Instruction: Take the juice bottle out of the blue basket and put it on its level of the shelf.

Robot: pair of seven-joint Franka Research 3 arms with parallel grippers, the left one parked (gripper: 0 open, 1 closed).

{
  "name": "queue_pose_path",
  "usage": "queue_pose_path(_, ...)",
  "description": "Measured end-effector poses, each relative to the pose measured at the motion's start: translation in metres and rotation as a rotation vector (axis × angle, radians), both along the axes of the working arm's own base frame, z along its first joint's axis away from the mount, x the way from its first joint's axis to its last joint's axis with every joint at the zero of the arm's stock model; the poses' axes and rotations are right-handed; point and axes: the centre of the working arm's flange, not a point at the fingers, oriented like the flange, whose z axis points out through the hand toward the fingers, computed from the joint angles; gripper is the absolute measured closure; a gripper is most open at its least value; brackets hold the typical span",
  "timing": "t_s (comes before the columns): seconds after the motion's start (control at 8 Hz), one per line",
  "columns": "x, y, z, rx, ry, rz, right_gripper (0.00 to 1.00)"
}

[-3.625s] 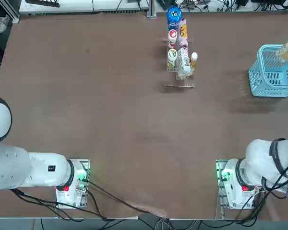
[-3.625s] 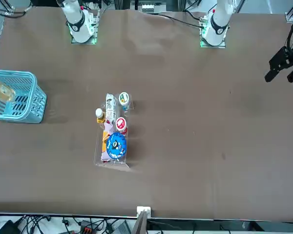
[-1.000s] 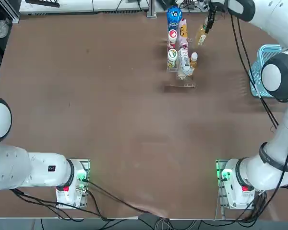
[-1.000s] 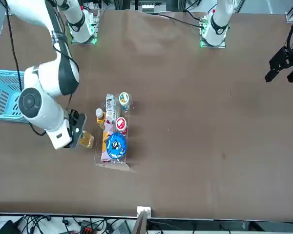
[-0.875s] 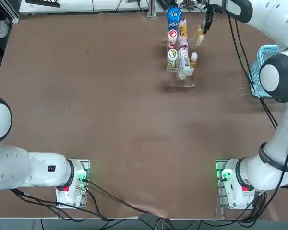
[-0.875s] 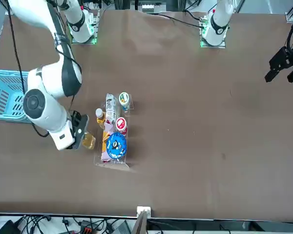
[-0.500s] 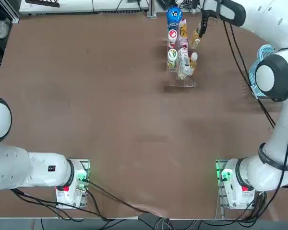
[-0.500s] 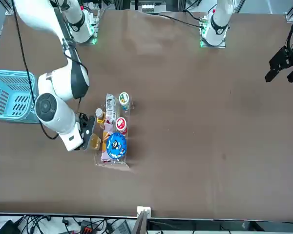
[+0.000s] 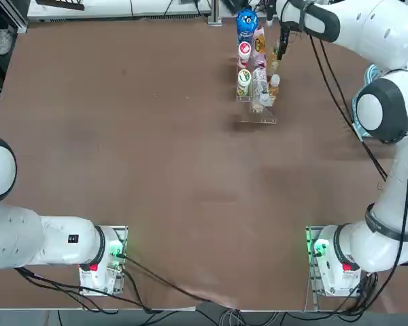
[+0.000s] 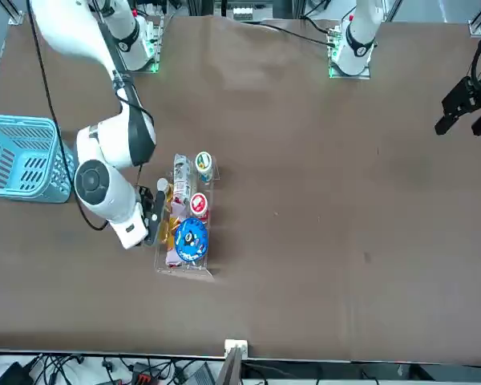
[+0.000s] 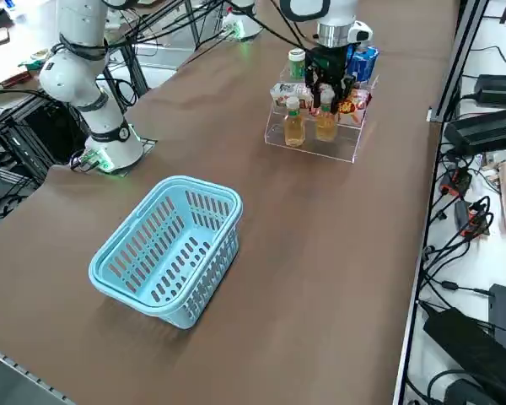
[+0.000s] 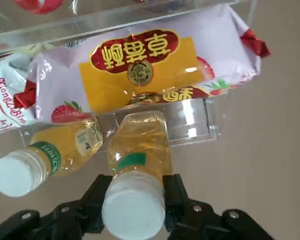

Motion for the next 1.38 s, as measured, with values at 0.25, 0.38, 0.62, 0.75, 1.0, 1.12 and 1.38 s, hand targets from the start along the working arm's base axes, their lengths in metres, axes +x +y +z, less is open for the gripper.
queue_pose_path(0.25, 0.000, 0.002, -0.011, -0.003, 0.010, 0.003, 0.46)
queue_pose_path(0.38, 0.001, 0.002, -0.015, -0.003, 0.010, 0.002, 0.46)
queue_pose_path(0.62, 0.002, 0.001, -0.020, -0.004, 0.012, 0.001, 0.46)
queue_pose_path(0.75, 0.003, 0.001, -0.023, -0.003, 0.008, 0.002, 0.46)
queue_pose_path(1.0, 0.006, 0.002, -0.030, 0.000, -0.009, 0.008, 0.46)
queue_pose_path(1.12, 0.008, 0.004, -0.034, -0.001, -0.023, 0.016, 0.46)
queue_pose_path(1.38, 0.009, 0.006, -0.041, -0.003, -0.031, 0.027, 0.45)
